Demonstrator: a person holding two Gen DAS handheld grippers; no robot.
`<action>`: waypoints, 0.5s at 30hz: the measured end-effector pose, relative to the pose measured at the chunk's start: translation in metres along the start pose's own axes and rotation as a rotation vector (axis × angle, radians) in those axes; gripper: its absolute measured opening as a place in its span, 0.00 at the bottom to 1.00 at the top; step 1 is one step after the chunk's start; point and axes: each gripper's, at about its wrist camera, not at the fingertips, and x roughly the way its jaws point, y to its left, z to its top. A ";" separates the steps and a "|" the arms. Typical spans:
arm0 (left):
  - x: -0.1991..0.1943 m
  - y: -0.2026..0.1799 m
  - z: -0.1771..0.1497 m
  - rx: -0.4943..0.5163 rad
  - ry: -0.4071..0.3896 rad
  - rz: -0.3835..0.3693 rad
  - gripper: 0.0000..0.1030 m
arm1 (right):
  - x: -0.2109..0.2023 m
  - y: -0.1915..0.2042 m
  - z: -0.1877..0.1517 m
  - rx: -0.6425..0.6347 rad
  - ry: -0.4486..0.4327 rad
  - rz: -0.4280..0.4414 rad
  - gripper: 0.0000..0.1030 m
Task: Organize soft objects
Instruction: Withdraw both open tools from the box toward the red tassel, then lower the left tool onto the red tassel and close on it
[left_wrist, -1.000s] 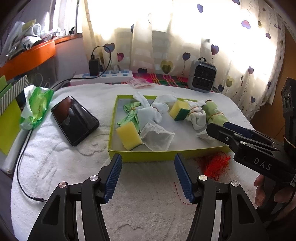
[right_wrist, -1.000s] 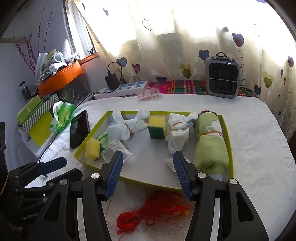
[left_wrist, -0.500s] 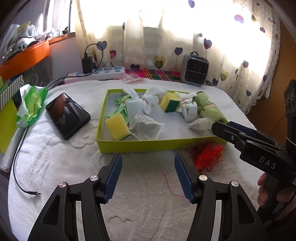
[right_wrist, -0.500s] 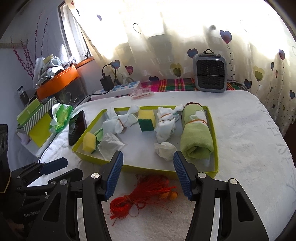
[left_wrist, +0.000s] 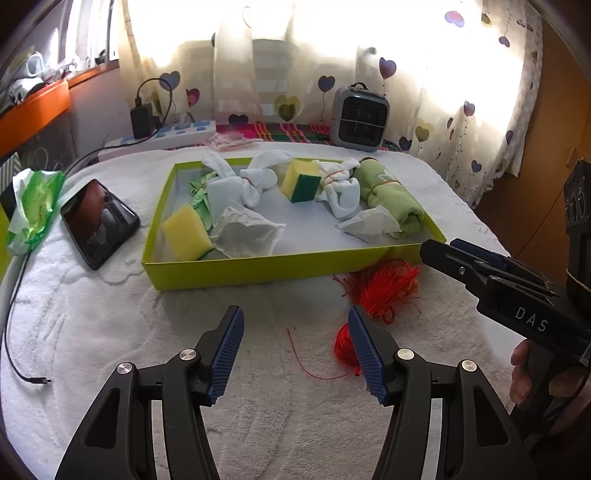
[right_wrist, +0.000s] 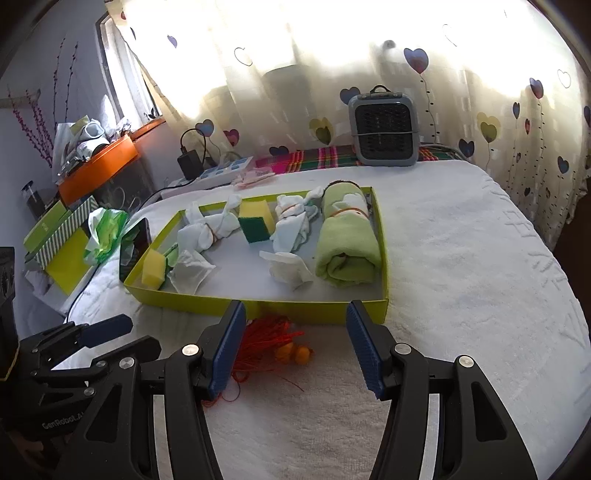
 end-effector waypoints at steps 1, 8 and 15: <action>0.001 -0.002 0.000 0.002 0.005 -0.006 0.57 | -0.001 -0.002 0.000 0.004 -0.002 -0.002 0.56; 0.011 -0.013 -0.002 0.010 0.042 -0.068 0.57 | -0.007 -0.015 -0.005 0.029 -0.008 -0.017 0.56; 0.023 -0.027 -0.002 0.050 0.075 -0.095 0.57 | -0.010 -0.024 -0.008 0.049 -0.008 -0.017 0.56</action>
